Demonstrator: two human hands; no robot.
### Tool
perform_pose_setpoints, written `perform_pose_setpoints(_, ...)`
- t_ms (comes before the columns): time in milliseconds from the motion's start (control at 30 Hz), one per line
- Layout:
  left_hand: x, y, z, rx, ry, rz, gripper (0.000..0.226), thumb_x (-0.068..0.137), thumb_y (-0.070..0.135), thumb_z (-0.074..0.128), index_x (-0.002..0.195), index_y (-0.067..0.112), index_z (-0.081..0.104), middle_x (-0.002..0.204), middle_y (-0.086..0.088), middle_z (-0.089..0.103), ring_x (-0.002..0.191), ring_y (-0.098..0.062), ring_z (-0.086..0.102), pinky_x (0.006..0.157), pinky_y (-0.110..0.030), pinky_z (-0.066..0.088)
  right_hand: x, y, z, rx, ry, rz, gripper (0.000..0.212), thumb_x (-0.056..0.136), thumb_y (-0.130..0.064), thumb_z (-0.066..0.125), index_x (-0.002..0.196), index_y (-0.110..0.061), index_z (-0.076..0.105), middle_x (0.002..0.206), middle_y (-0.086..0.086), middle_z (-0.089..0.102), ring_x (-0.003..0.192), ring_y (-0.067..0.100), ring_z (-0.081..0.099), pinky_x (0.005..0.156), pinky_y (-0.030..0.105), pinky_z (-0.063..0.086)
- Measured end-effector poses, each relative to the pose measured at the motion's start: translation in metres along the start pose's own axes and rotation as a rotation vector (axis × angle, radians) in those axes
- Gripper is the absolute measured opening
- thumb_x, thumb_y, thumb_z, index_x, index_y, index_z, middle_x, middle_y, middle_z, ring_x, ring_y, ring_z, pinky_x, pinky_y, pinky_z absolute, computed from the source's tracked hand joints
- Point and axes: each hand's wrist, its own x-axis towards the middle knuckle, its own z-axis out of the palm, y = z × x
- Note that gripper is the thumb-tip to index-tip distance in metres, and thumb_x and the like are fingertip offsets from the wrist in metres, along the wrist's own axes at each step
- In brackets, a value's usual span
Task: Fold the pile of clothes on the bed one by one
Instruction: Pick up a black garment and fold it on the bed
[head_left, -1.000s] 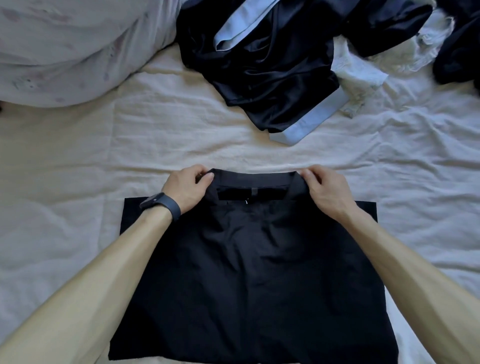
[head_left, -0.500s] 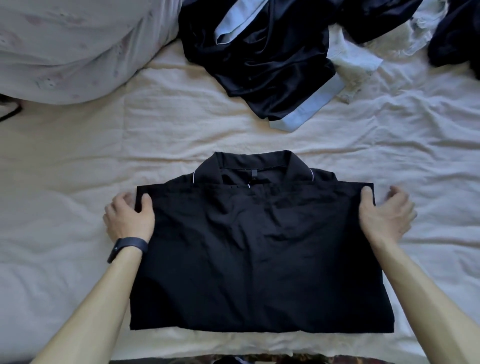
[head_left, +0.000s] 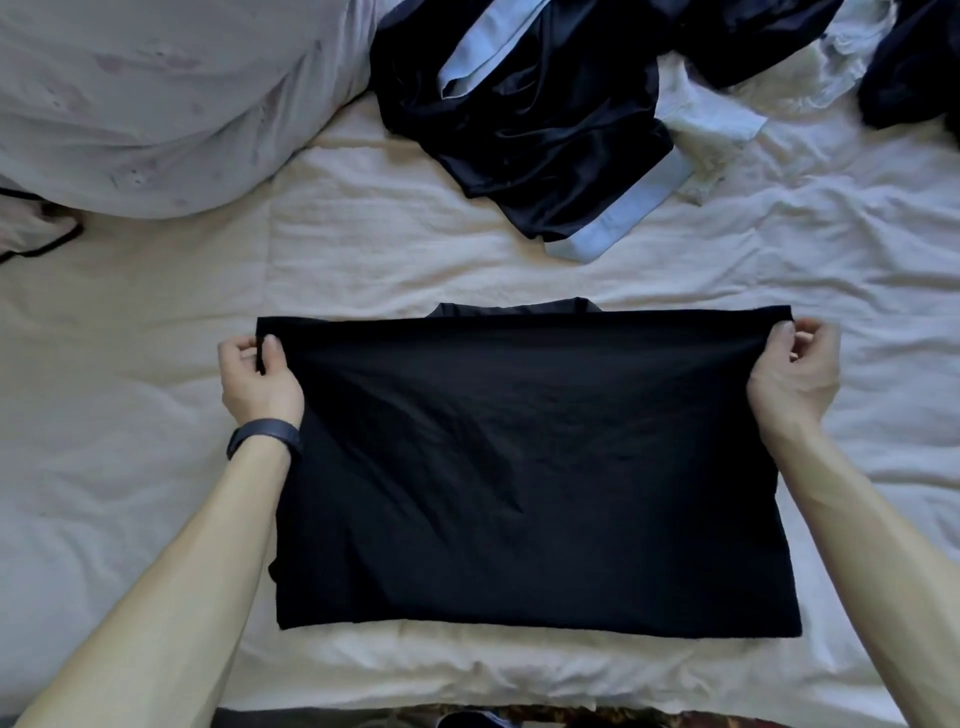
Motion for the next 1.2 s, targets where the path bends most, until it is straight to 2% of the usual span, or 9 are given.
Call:
perform_pose_setpoints(167, 0.031, 0.004, 0.029, 0.253, -0.22, 0.003, 0.027, 0.101, 0.028, 0.053, 0.121, 0.01, 0.055, 0.124, -0.01, 0.064, 0.114, -0.032, 0.058, 0.09, -0.031, 0.04, 0.026, 0.003, 0.03, -0.142, -0.089, 0.021, 0.029, 0.104, -0.031, 0.043, 0.115, -0.008, 0.055, 0.109, 0.015, 0.068, 0.104, 0.036, 0.059, 0.091, 0.038, 0.039)
perform_pose_setpoints(333, 0.019, 0.003, 0.04, 0.276, -0.199, 0.013, 0.034, 0.101, 0.029, 0.051, 0.128, 0.008, 0.048, 0.125, -0.016, 0.059, 0.114, -0.039, 0.055, 0.086, -0.037, 0.039, 0.027, 0.001, 0.033, -0.138, -0.061, 0.035, 0.034, 0.102, -0.034, 0.044, 0.117, -0.007, 0.057, 0.115, 0.013, 0.068, 0.109, 0.035, 0.059, 0.093, 0.038, 0.039)
perform_pose_setpoints(500, -0.044, -0.018, 0.028, 0.515, -0.036, 0.553, 0.062, 0.093, 0.042, 0.054, 0.148, 0.015, 0.042, 0.151, -0.016, 0.04, 0.137, -0.037, 0.04, 0.109, -0.05, 0.032, -0.017, -0.004, 0.023, -0.232, 0.065, -0.14, 0.054, 0.094, -0.045, 0.047, 0.137, -0.013, 0.052, 0.144, 0.011, 0.051, 0.133, 0.037, 0.043, 0.106, 0.048, 0.033)
perform_pose_setpoints(667, -0.152, -0.048, 0.041, 0.77, -0.581, 0.936, 0.069, 0.094, 0.06, 0.036, 0.158, 0.038, 0.019, 0.168, 0.002, 0.008, 0.154, -0.023, 0.007, 0.12, -0.06, 0.011, -0.147, 0.0, 0.051, -0.519, -0.395, -0.673, 0.062, 0.098, -0.051, 0.044, 0.156, -0.032, 0.035, 0.168, 0.004, 0.02, 0.156, 0.026, 0.013, 0.12, 0.054, 0.013)
perform_pose_setpoints(800, -0.089, -0.088, 0.029, 0.939, -0.473, 0.716, 0.067, 0.094, 0.066, 0.024, 0.157, 0.044, 0.018, 0.168, 0.002, 0.006, 0.153, -0.029, 0.003, 0.116, -0.066, 0.009, -0.097, 0.019, 0.063, -0.871, -0.49, -0.554, 0.063, 0.1, -0.064, 0.014, 0.159, -0.047, -0.001, 0.169, -0.004, -0.018, 0.154, 0.021, -0.02, 0.12, 0.065, -0.005)
perform_pose_setpoints(900, -0.064, -0.084, 0.015, 0.995, -0.451, 0.832, 0.066, 0.095, 0.067, 0.02, 0.157, 0.045, 0.011, 0.168, 0.003, -0.004, 0.154, -0.027, -0.007, 0.117, -0.06, -0.005, -0.077, 0.018, 0.053, -0.858, -0.408, -0.505, 0.066, 0.099, -0.064, 0.014, 0.16, -0.044, 0.005, 0.17, 0.0, -0.015, 0.155, 0.023, -0.019, 0.119, 0.068, -0.003)
perform_pose_setpoints(1033, -0.111, -0.032, 0.052, 0.801, -0.464, 0.95, 0.067, 0.094, 0.065, 0.03, 0.157, 0.044, 0.016, 0.168, 0.002, 0.003, 0.154, -0.029, 0.0, 0.117, -0.059, -0.009, -0.151, 0.0, 0.072, -0.75, -0.443, -0.776, 0.067, 0.098, -0.062, 0.033, 0.16, -0.041, 0.02, 0.171, 0.003, 0.001, 0.157, 0.027, -0.005, 0.119, 0.065, -0.002)
perform_pose_setpoints(1100, -0.113, -0.018, 0.074, 0.823, -0.515, 0.943, 0.066, 0.096, 0.065, 0.025, 0.157, 0.047, 0.007, 0.168, 0.005, -0.006, 0.154, -0.027, -0.009, 0.117, -0.06, -0.012, -0.164, -0.008, 0.091, -0.772, -0.493, -0.833, 0.067, 0.099, -0.064, 0.03, 0.16, -0.042, 0.015, 0.171, 0.001, -0.001, 0.157, 0.025, -0.009, 0.119, 0.064, -0.004)
perform_pose_setpoints(1200, -0.076, -0.019, 0.093, 0.907, -0.532, 0.892, 0.062, 0.097, 0.068, 0.014, 0.152, 0.054, -0.012, 0.165, 0.011, -0.021, 0.151, -0.022, -0.023, 0.115, -0.062, -0.017, -0.125, -0.016, 0.11, -0.836, -0.512, -0.674, 0.065, 0.101, -0.066, 0.018, 0.159, -0.047, -0.005, 0.169, -0.006, -0.018, 0.153, 0.02, -0.025, 0.119, 0.064, -0.011)
